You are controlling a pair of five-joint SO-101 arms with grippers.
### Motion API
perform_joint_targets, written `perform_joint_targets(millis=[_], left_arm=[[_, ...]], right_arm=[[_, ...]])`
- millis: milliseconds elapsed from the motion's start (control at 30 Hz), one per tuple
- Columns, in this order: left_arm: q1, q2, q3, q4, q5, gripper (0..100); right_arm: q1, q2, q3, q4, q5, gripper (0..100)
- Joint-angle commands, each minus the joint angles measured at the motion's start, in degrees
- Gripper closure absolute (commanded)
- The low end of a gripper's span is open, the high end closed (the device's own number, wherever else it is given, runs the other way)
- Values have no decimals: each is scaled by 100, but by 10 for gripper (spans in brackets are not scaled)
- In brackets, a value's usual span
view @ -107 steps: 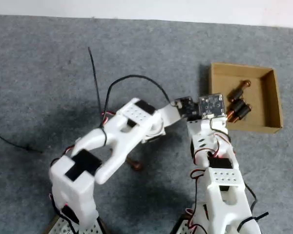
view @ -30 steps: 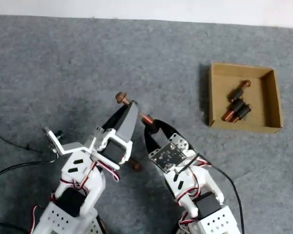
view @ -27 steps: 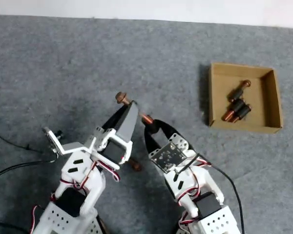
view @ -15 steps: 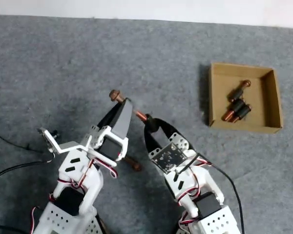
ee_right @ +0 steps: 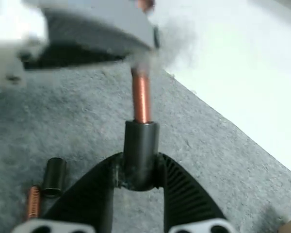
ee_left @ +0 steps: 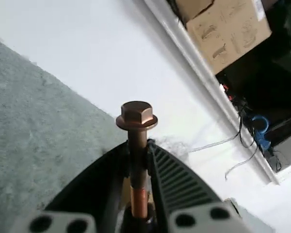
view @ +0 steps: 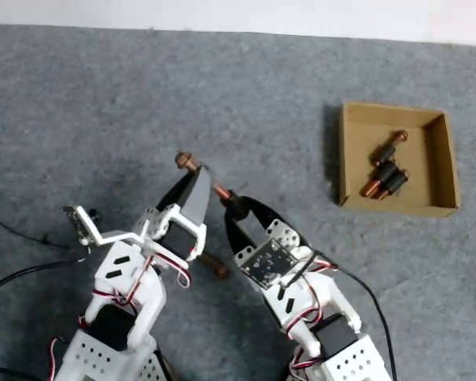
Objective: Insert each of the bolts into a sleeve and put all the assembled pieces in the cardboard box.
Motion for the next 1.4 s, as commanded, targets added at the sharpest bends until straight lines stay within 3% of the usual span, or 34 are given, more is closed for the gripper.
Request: perform_joint_targets(millis=[0, 433, 600, 767, 867, 1067, 1200, 1367], left_arm=[[-13, -84, 119, 132, 53, 993], [22, -101, 119, 932, 18, 993], [523, -127, 119, 1468, -712, 991], [629, -127, 119, 1556, -844, 986], [629, -84, 119, 1600, -844, 902], [884, -127, 75, 2268, -853, 606], [259, -127, -136, 2286, -747, 575], [-1147, -127, -567, 2303, 308, 575]], right_arm=[[-75, -92, 919, -251, 53, 993], [-101, -92, 831, -251, 53, 993], [-101, -92, 822, -251, 53, 993], [-101, -92, 831, -251, 53, 993], [-92, -92, 822, -251, 53, 993], [-84, -92, 822, -215, 53, 993], [215, -92, 822, -215, 53, 993], [549, -92, 822, -233, 26, 993]])
